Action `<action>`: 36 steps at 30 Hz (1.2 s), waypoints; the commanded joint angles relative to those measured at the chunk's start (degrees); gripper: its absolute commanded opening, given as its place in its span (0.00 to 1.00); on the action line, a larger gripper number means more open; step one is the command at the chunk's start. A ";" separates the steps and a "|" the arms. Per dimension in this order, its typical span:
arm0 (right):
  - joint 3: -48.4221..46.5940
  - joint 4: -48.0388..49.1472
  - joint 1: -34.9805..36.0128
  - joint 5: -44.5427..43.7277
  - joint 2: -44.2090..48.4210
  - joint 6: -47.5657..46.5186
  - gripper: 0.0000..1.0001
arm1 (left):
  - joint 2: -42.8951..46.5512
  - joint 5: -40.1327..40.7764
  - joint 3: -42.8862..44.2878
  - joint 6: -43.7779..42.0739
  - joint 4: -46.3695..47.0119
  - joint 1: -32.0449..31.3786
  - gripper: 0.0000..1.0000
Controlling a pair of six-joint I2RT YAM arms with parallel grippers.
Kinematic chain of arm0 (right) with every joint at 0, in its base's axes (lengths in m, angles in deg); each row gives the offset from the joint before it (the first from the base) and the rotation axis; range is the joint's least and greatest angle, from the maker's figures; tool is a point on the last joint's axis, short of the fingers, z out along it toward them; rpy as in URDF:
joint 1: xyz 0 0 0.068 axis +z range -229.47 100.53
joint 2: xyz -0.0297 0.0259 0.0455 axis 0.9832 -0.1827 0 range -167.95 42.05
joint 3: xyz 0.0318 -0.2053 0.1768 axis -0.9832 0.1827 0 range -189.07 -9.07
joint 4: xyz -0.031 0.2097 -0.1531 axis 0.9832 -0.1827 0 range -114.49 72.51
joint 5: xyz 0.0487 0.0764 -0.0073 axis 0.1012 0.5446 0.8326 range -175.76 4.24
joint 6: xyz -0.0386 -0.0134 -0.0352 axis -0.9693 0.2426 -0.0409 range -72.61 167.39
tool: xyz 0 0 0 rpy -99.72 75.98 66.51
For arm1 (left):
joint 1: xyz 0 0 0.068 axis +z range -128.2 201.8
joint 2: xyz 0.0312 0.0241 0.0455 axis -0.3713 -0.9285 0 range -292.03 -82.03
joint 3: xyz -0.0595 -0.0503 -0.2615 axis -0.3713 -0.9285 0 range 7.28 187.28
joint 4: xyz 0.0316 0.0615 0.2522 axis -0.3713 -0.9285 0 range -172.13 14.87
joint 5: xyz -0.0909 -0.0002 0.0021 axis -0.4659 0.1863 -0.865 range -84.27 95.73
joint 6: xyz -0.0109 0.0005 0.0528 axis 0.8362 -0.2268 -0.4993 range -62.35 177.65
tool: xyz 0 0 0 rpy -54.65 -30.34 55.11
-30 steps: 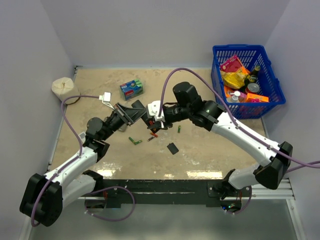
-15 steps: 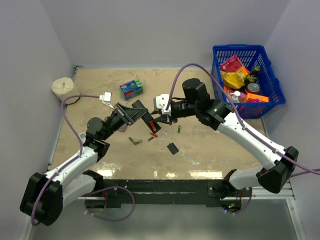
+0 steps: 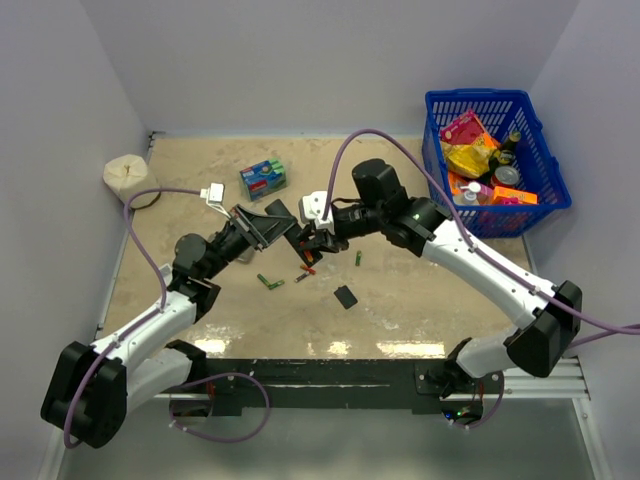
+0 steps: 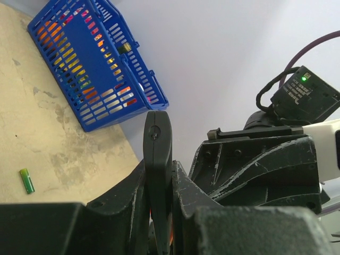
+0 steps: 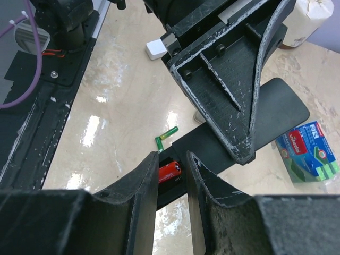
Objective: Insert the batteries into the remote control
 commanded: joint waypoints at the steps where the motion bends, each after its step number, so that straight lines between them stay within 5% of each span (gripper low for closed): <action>1: 0.87 0.55 -0.04 1.23 0.53 0.84 0.30 | -0.10 -0.76 2.77 0.43 3.78 0.13 0.00; 18: 0.34 -1.91 -0.04 5.71 -1.67 0.67 0.13 | -1.77 -0.58 3.74 1.75 6.68 0.13 0.00; 36: 7.45 3.27 -0.30 1.85 0.26 2.94 0.12 | 1.83 5.65 2.43 6.49 7.92 0.57 0.00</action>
